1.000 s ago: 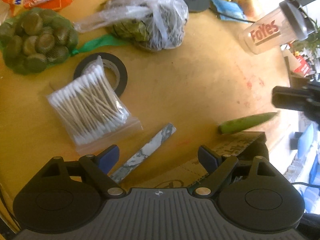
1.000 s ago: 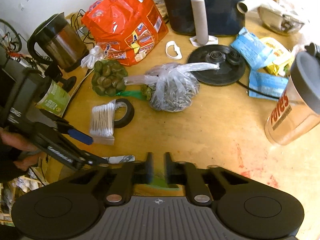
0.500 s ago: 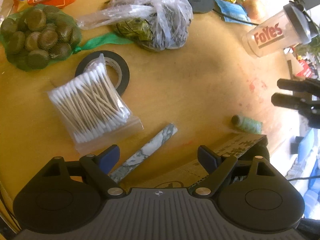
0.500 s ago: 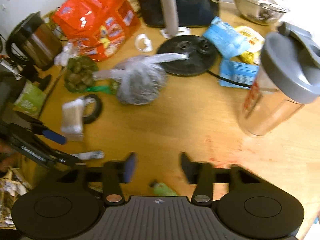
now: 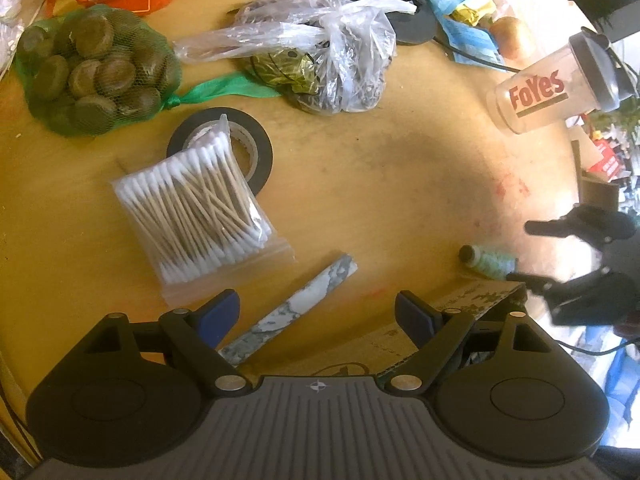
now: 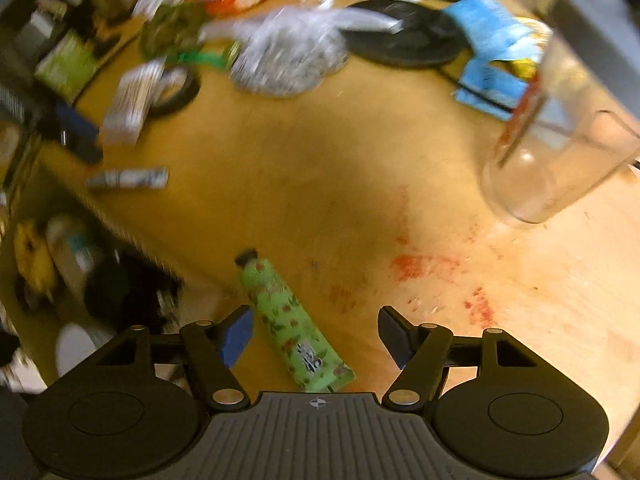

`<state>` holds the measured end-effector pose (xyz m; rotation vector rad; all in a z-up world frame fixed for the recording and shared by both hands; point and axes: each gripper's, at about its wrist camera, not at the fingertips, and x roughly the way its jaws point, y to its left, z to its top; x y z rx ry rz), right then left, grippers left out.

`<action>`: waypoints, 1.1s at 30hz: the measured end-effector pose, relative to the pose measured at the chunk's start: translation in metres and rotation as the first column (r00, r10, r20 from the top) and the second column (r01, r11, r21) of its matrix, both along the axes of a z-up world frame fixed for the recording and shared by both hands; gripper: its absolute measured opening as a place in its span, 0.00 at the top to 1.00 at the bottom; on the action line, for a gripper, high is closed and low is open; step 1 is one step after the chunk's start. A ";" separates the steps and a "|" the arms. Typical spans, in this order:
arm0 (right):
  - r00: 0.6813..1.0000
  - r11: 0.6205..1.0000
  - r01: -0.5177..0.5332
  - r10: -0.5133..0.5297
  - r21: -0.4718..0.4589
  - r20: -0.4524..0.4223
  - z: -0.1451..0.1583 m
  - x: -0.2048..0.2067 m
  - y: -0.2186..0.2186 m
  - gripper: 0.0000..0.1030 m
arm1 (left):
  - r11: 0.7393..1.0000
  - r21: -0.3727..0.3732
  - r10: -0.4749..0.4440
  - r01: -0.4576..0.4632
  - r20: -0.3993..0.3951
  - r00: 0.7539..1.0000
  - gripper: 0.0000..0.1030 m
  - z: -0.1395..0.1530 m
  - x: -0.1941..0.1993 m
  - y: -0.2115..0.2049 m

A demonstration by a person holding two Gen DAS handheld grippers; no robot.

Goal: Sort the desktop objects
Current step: 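Hold the green tube in the right tool while the left tool moves to the grey foil strip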

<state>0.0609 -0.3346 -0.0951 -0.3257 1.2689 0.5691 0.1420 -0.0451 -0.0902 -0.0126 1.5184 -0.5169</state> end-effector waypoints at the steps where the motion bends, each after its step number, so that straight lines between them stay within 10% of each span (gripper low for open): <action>1: 0.999 0.999 -0.033 0.033 -0.011 0.004 -0.003 -0.003 0.003 0.32 | 1.000 -0.001 0.002 -0.002 -0.001 1.000 0.16 0.000 0.000 0.000; 16: 0.968 0.966 -0.245 0.248 -0.084 0.023 -0.021 -0.014 0.032 0.68 | 1.000 0.010 0.003 -0.003 -0.013 1.000 0.16 -0.003 0.001 -0.001; 33: 0.995 0.999 0.031 -0.033 0.019 0.097 0.022 0.014 0.011 0.70 | 0.990 0.104 -0.101 0.100 0.001 0.995 0.21 -0.021 -0.007 -0.024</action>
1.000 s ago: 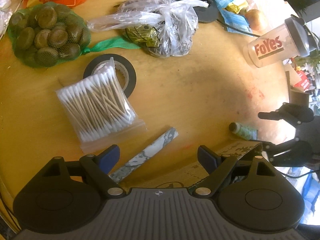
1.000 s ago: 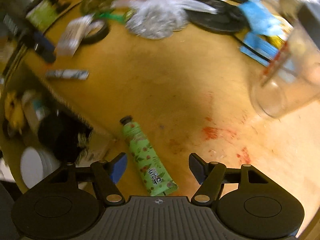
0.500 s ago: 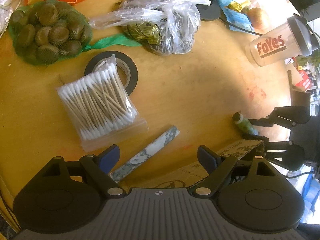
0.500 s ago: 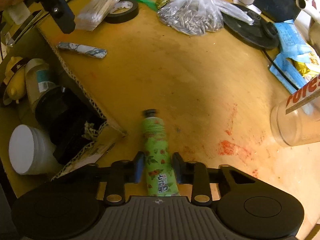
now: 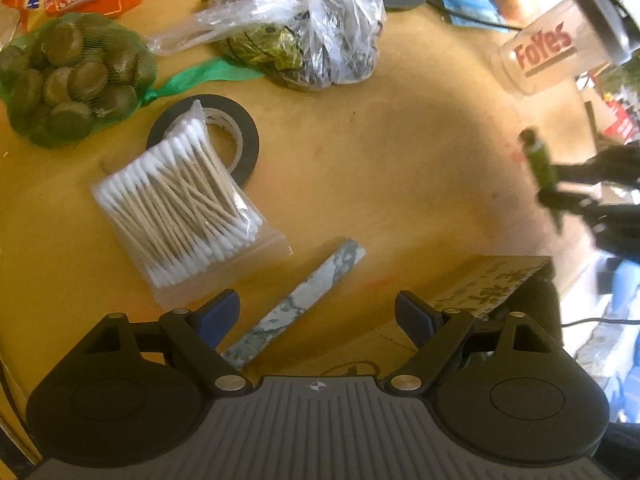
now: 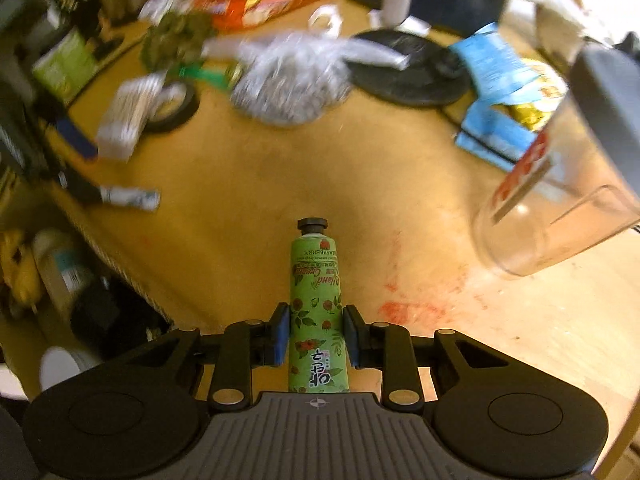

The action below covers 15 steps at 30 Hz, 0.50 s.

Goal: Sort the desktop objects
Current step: 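Hold the green tube in the right tool while the left tool moves to the grey foil strip, then close the left tool on the grey foil strip and lift it while the right holds the tube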

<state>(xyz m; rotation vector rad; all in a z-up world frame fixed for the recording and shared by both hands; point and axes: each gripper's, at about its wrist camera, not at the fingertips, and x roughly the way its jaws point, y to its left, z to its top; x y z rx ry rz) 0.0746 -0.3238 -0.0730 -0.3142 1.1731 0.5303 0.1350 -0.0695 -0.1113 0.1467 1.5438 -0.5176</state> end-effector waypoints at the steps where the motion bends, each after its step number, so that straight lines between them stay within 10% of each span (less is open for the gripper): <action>1: 1.000 1.000 0.015 -0.015 0.012 0.006 0.005 0.000 -0.001 0.70 | 1.000 0.015 -0.002 0.002 -0.006 1.000 0.25 -0.003 0.001 -0.002; 11: 0.995 0.991 0.076 -0.083 0.113 0.062 0.044 -0.002 0.000 0.70 | 0.985 0.169 -0.016 0.017 -0.005 1.000 0.43 -0.020 0.002 -0.026; 15: 0.992 0.986 0.089 -0.101 0.138 0.078 0.052 -0.005 -0.001 0.70 | 0.976 0.219 -0.027 0.021 0.026 0.999 0.66 -0.018 0.001 -0.028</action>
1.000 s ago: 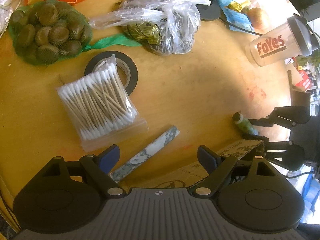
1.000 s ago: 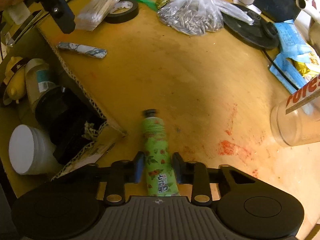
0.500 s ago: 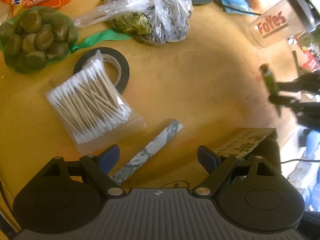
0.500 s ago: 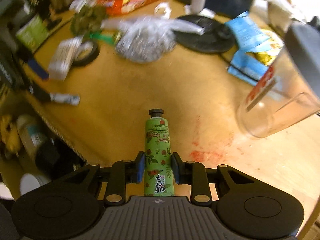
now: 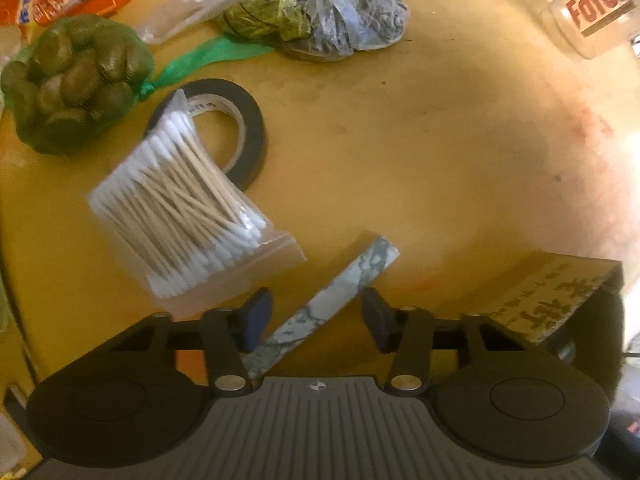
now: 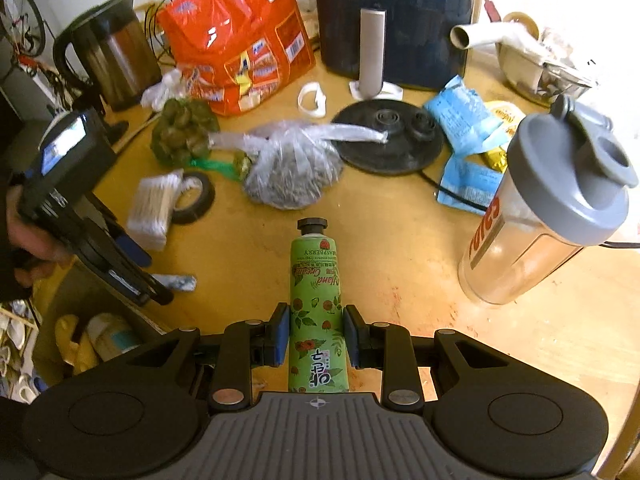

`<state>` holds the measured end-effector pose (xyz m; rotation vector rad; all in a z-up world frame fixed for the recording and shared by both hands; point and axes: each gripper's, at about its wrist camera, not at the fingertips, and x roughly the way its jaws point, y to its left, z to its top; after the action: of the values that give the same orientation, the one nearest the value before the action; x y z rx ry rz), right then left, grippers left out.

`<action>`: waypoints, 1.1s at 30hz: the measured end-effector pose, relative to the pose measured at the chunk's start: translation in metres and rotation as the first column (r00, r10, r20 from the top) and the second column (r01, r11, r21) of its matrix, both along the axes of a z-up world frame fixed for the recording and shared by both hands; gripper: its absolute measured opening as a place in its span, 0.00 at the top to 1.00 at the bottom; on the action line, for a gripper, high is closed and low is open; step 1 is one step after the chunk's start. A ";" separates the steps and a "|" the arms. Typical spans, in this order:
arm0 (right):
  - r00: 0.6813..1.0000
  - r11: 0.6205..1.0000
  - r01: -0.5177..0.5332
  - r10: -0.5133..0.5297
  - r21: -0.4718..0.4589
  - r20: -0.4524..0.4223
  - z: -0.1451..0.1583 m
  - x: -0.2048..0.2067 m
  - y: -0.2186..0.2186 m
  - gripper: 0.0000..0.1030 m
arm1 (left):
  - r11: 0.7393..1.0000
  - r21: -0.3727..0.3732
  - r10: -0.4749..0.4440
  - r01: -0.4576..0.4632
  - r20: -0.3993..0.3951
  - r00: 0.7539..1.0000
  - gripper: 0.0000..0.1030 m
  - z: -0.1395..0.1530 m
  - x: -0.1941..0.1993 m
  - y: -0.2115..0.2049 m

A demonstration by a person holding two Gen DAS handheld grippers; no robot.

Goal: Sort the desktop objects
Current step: 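Close the left tool on the grey foil strip and lift it while the right holds the tube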

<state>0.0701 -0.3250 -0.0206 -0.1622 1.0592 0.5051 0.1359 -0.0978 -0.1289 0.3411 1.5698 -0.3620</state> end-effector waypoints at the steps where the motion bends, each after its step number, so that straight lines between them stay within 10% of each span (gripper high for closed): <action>1: 1.000 1.000 0.005 -0.005 0.005 0.003 0.001 -0.001 0.000 0.70 | 1.000 0.007 -0.002 0.002 0.007 1.000 0.70 0.001 0.000 0.000; 14: 0.999 0.998 0.044 -0.044 0.033 -0.002 0.001 -0.010 -0.006 0.70 | 0.999 -0.018 -0.041 0.042 0.087 0.995 0.83 0.023 -0.002 0.008; 15: 0.999 0.998 0.046 -0.046 0.034 -0.002 0.001 -0.010 -0.006 0.70 | 0.999 -0.036 -0.032 0.036 0.088 0.996 1.00 0.027 0.000 0.009; 27: 0.999 0.997 0.054 -0.054 0.050 0.007 0.004 -0.011 -0.004 0.70 | 0.996 -0.055 -0.067 0.074 0.121 0.990 0.97 0.029 -0.002 0.001; 33: 0.998 0.997 0.057 -0.057 0.055 0.004 0.004 -0.012 -0.005 0.70 | 0.996 -0.068 -0.060 0.065 0.082 0.995 0.79 0.026 -0.005 0.009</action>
<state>0.0582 -0.3297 -0.0165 -0.0847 1.0406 0.4811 0.1306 -0.0892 -0.1033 0.3465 1.4670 -0.4461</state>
